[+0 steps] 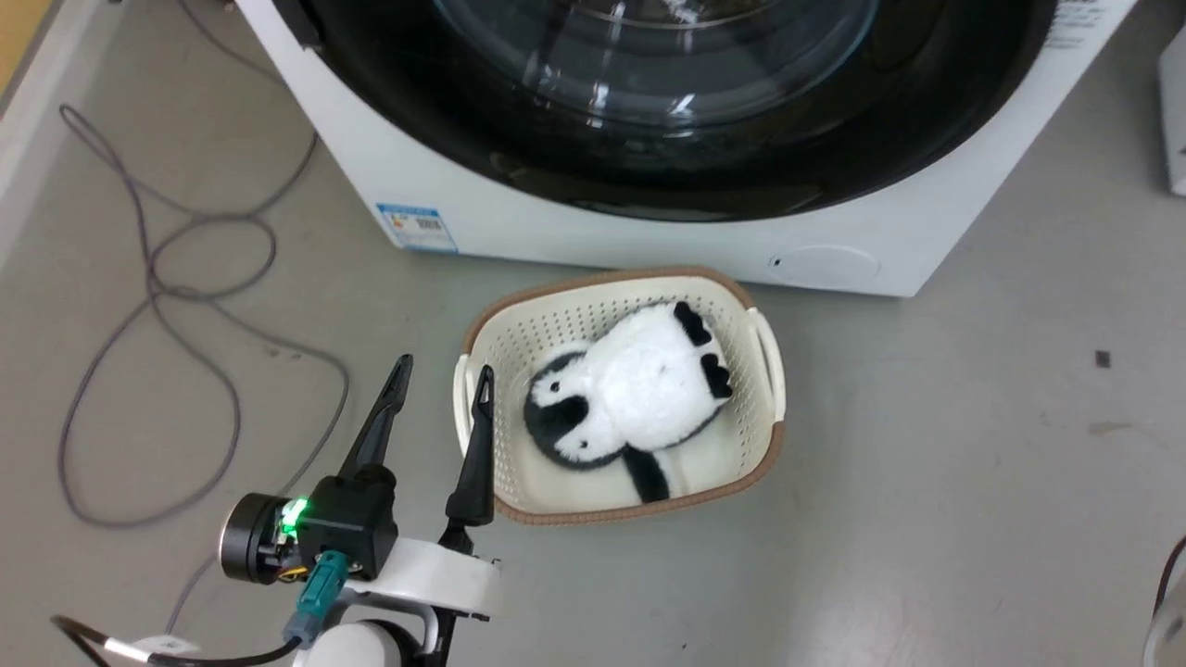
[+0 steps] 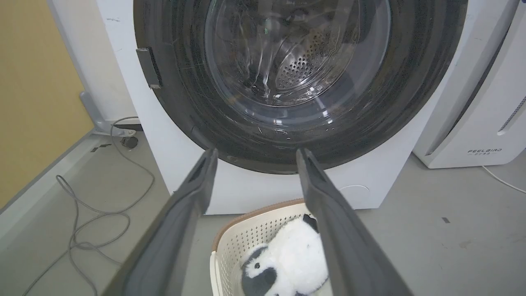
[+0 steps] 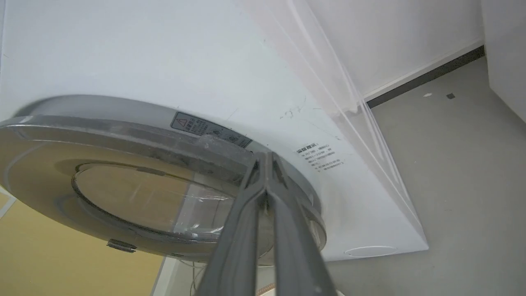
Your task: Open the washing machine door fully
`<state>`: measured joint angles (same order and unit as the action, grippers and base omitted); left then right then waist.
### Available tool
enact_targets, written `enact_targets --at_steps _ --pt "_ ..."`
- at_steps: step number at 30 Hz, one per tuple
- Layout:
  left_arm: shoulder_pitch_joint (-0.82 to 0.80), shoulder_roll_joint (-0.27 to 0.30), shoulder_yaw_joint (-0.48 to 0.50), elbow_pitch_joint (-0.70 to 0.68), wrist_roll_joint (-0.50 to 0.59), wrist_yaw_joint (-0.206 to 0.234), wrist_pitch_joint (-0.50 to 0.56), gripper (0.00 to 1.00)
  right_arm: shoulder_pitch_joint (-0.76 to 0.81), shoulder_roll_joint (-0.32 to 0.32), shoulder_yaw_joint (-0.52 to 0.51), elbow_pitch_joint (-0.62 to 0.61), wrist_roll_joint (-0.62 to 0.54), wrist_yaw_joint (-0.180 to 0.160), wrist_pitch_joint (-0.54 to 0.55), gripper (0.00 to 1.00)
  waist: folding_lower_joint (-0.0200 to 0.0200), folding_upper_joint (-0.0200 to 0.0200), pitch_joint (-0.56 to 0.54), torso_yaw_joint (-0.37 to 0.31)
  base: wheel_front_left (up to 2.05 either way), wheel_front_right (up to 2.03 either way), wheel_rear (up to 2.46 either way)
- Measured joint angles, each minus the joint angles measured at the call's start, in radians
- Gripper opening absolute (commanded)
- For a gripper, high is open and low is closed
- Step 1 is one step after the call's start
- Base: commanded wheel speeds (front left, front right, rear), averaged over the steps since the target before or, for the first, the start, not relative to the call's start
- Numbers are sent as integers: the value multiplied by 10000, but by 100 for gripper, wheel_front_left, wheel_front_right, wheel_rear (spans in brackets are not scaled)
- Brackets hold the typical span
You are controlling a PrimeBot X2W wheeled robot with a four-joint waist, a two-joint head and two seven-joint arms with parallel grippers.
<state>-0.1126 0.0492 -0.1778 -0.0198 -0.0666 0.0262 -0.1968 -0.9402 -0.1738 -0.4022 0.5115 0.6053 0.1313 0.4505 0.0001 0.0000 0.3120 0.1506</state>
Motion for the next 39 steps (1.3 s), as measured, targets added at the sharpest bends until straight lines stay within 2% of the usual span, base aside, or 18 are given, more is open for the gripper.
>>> enact_targets --at_steps 12,27,39 --pt "-344 0 -370 13 -263 115 -263 100 -1653 -286 -209 1145 683 0 1613 0 0 0 634 478 0 0 0" --pt "-565 0 -675 4 -443 253 -571 100 -3527 -742 -1329 2575 1126 -15 3442 0 0 0 1327 1019 0 0 0" --pt "-568 0 -677 15 -468 328 -594 100 -3266 -522 -1532 2349 765 -17 4468 0 -2 0 1209 1014 0 0 0"
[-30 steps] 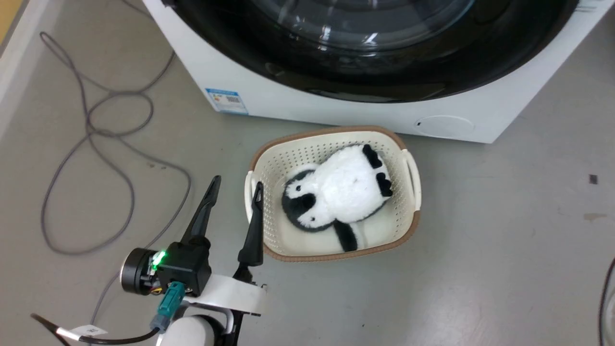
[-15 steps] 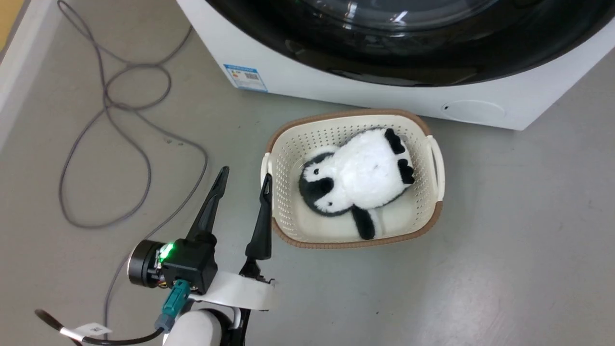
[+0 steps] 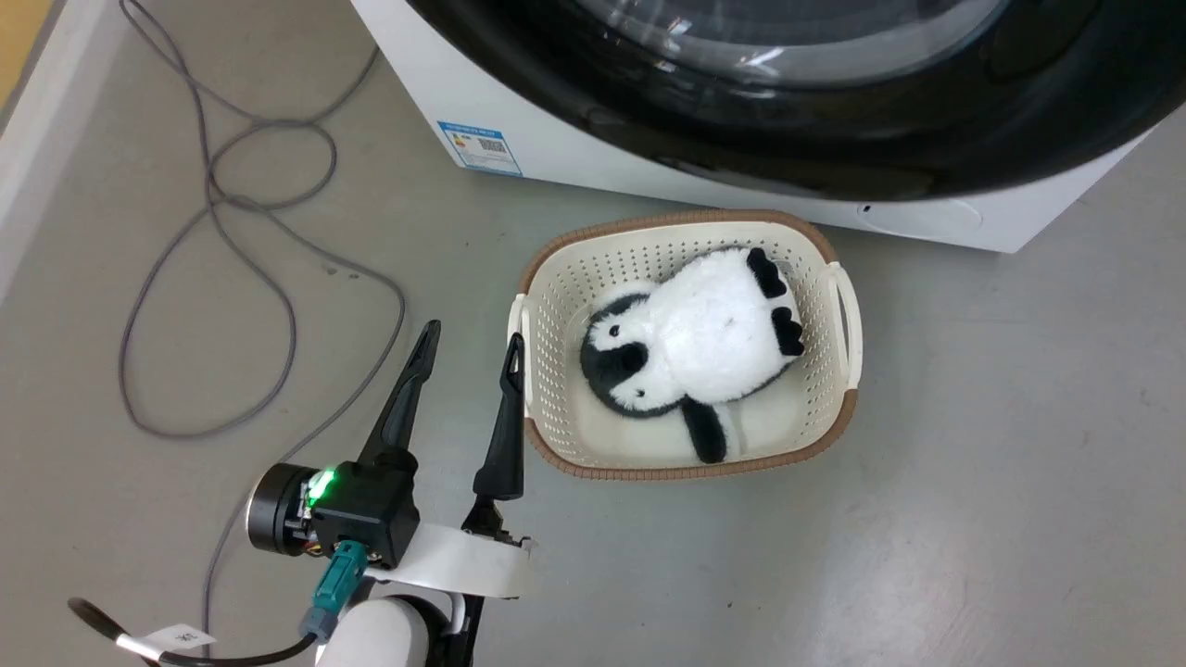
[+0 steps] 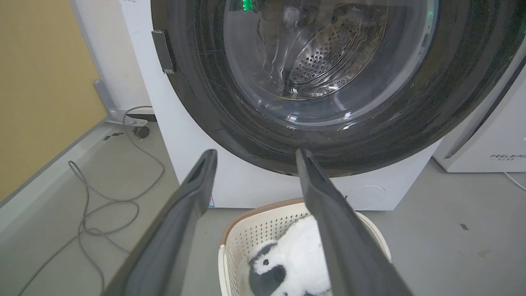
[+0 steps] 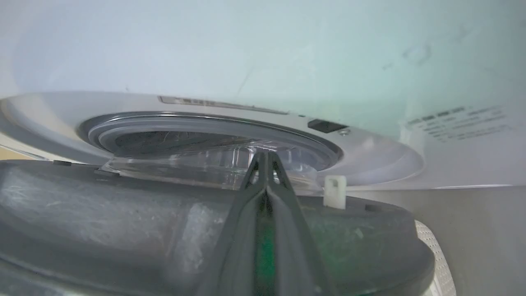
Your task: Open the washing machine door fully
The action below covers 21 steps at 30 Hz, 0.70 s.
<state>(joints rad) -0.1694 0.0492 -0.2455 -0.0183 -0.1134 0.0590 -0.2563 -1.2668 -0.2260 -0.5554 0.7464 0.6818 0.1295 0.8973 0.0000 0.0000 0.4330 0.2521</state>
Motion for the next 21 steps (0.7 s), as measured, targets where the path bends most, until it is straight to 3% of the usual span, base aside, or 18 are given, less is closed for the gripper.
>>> enact_targets --at_steps 10,21 --pt "16 0 102 167 48 -19 0 100 1473 757 -8 -629 21 2 755 0 1 0 -755 -139 0 0 0" --pt "506 0 339 408 79 -144 0 100 3929 1574 729 -2073 1076 2 1866 0 0 0 -2113 -297 0 0 0"
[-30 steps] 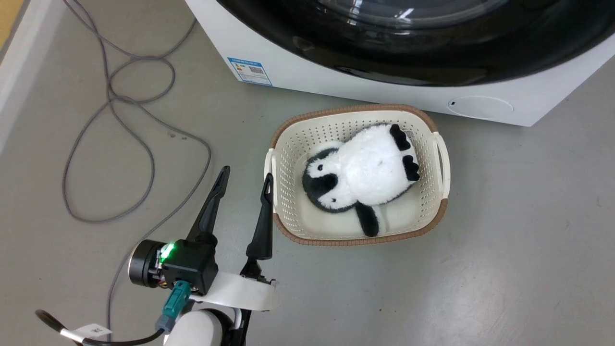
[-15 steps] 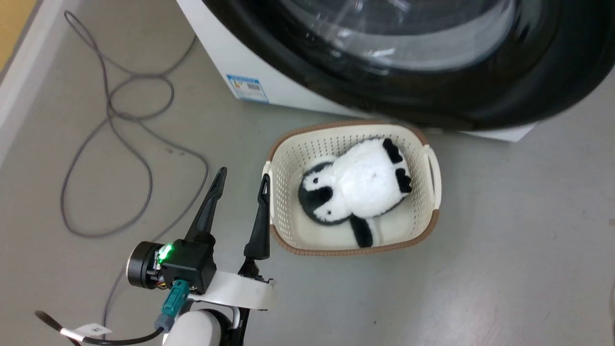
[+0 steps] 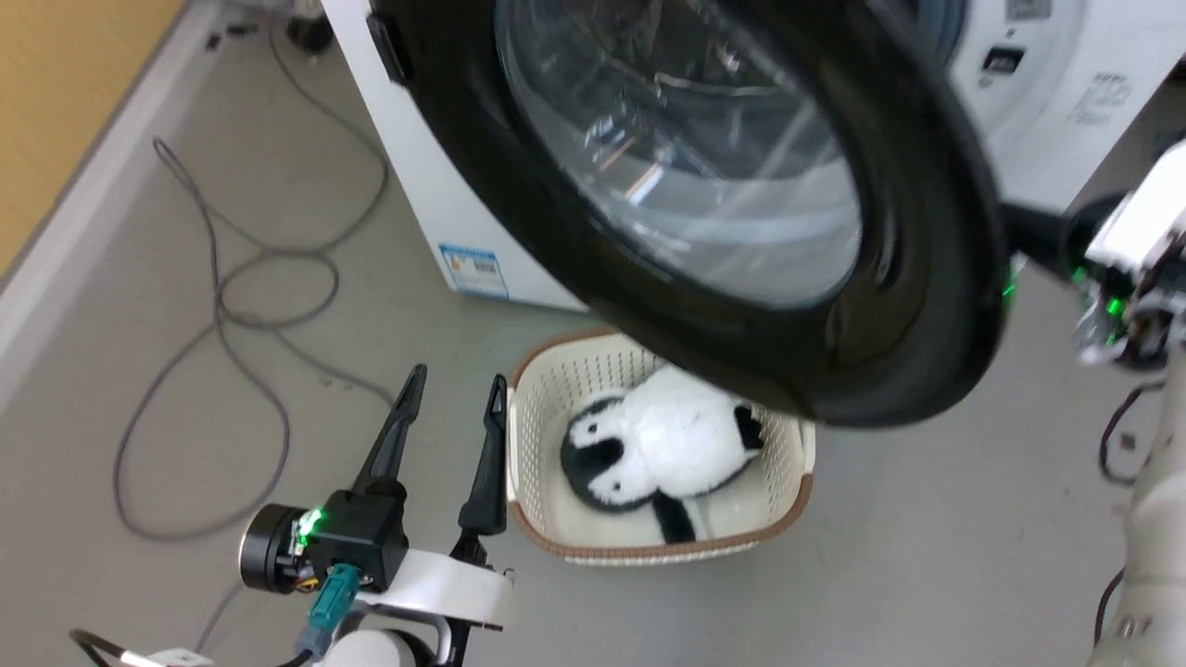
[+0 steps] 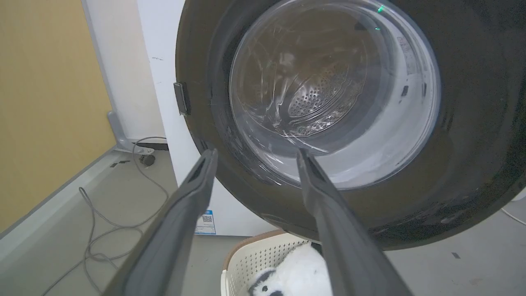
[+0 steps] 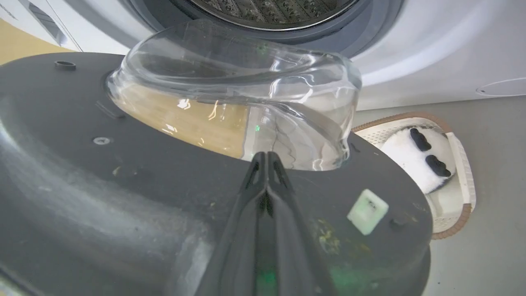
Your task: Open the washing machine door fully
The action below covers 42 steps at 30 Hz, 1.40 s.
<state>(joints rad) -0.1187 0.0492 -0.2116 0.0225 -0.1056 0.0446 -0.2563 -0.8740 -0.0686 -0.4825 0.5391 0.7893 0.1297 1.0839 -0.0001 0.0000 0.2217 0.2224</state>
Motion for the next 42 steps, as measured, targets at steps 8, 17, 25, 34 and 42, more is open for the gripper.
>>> enact_targets --at_steps 8,17,25,34,42 --pt "398 0 -19 73 -2 -48 0 100 2059 96 1110 -1028 1191 0 332 0 -1 0 -990 24 0 0 0" --pt "822 -2 -19 134 25 -125 0 100 3505 113 2876 -1260 3394 0 -353 0 0 0 -1730 191 0 0 0" --pt "1056 -2 44 140 71 -190 0 100 4168 115 4723 -1494 4913 0 -1189 0 -1 0 -1911 424 0 0 0" --pt "1200 -4 33 196 73 -213 0 100 4621 128 6518 -1868 5942 0 -1804 0 0 0 -1980 823 0 0 0" --pt "1245 -4 159 282 153 -297 0 100 4763 142 7354 -1952 6314 0 -2313 0 0 0 -2067 1001 0 0 0"
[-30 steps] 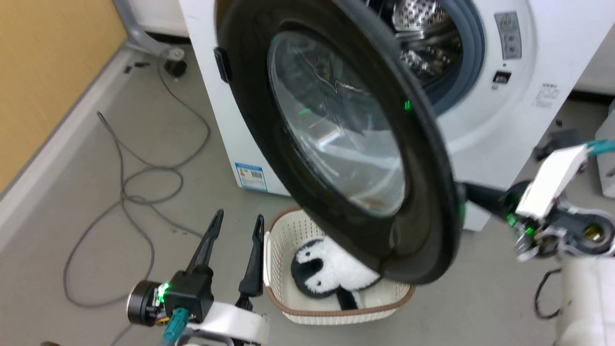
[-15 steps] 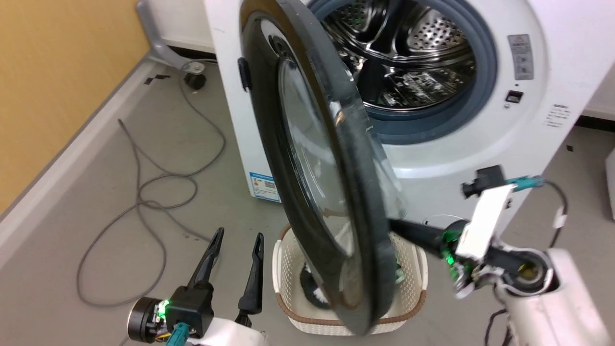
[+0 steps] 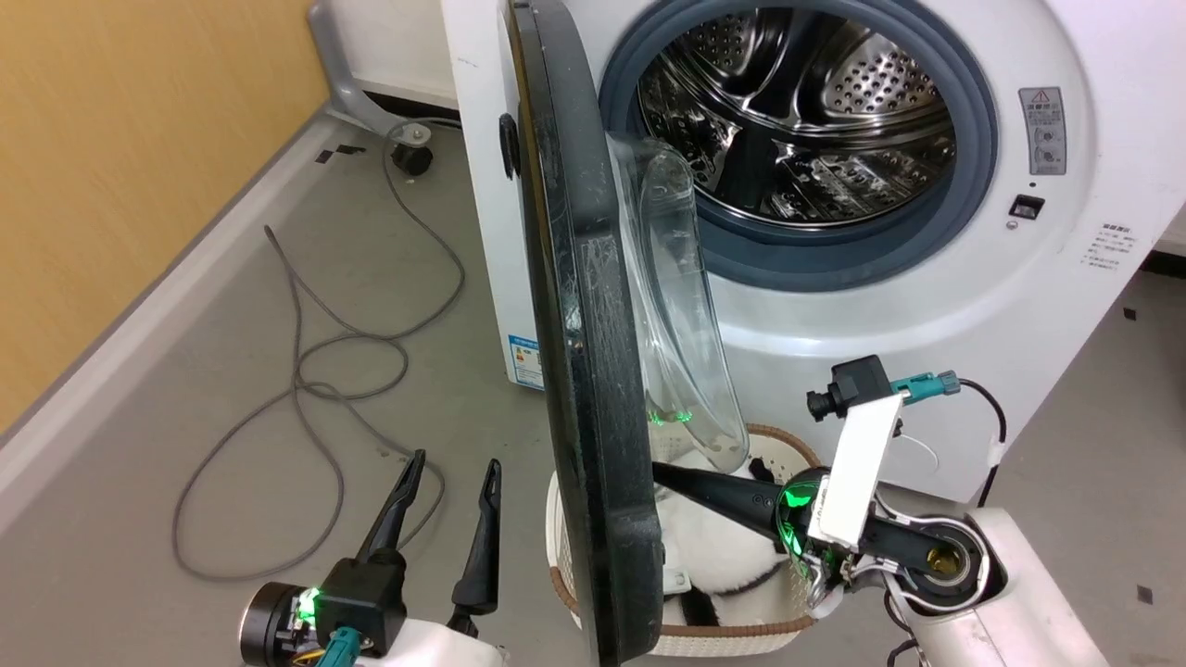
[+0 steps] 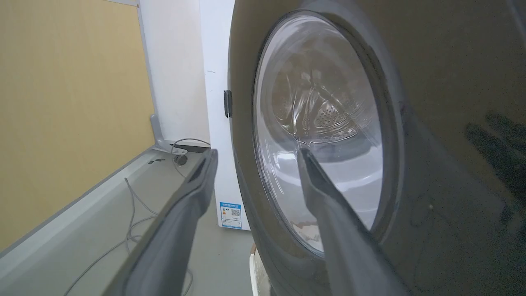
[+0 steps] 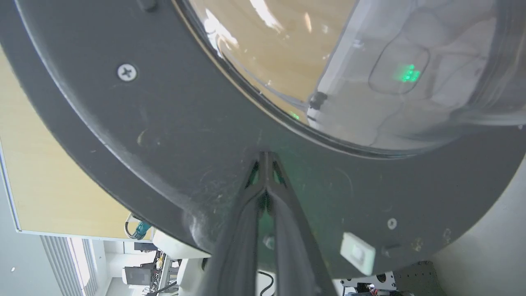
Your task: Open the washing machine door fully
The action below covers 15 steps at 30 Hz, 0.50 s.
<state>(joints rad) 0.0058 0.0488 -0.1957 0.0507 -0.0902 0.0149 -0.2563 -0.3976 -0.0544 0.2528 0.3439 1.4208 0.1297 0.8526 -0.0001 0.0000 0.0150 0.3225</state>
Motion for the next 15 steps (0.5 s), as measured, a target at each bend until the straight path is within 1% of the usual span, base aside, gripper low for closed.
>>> enact_targets --at_steps 5,8,10,13,15 --pt "106 0 104 15 6 6 0 100 54 -10 -197 -148 -75 0 -364 0 0 0 -90 -38 0 0 0" --pt "195 0 188 31 6 8 0 100 111 -140 -389 -525 -431 0 -771 0 0 0 -159 -172 0 0 0" --pt "204 2 240 27 6 8 0 100 195 -384 -485 -930 -825 0 -1116 0 0 0 -183 -297 0 0 0" --pt "205 2 431 33 4 0 0 100 522 -568 -846 -1494 -989 0 -1708 0 0 0 -238 -508 0 0 0" --pt "206 17 587 17 4 0 0 100 724 -930 -842 -2140 -1659 0 -2295 0 0 0 -268 -650 0 0 0"
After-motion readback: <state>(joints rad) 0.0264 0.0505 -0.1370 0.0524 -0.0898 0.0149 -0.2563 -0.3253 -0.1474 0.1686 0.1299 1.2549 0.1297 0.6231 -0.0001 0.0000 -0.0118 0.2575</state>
